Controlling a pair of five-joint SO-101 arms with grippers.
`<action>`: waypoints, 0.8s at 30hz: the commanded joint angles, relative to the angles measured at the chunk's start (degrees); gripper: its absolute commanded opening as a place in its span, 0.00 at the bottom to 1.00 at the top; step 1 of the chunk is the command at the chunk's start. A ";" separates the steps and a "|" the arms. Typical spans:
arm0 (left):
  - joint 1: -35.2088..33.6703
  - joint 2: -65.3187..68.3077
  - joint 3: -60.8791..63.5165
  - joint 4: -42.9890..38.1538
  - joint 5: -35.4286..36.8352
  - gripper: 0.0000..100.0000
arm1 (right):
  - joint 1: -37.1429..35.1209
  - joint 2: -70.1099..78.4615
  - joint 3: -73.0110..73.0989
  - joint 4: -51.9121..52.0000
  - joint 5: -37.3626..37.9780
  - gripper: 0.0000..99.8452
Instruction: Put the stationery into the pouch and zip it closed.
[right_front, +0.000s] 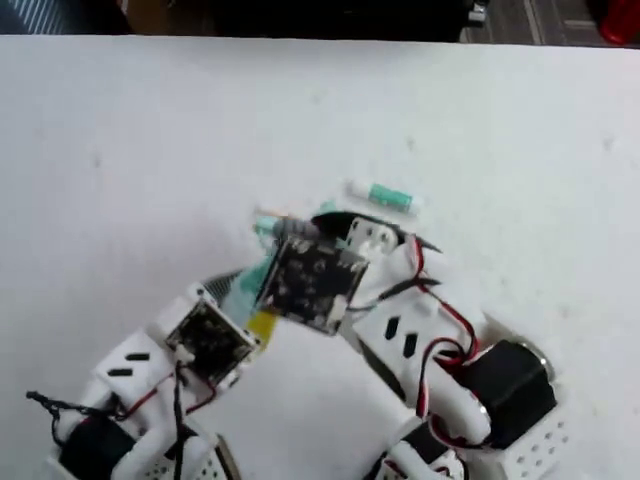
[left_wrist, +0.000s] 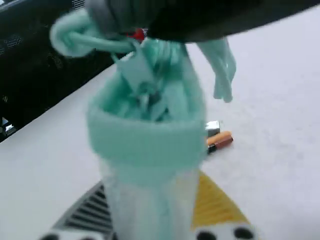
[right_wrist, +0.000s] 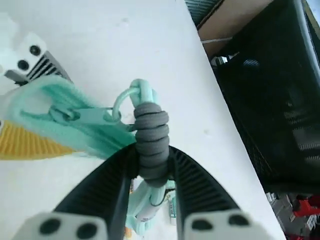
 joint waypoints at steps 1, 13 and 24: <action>-6.11 -0.13 5.01 -14.86 1.32 0.06 | 4.35 -0.13 0.00 -6.11 -6.15 0.02; -5.93 0.13 15.74 -31.82 13.27 0.03 | 5.23 -0.04 5.45 -12.18 -9.32 0.02; -6.90 19.38 8.09 -30.95 11.34 0.03 | 3.21 9.19 5.19 -12.53 -11.60 0.02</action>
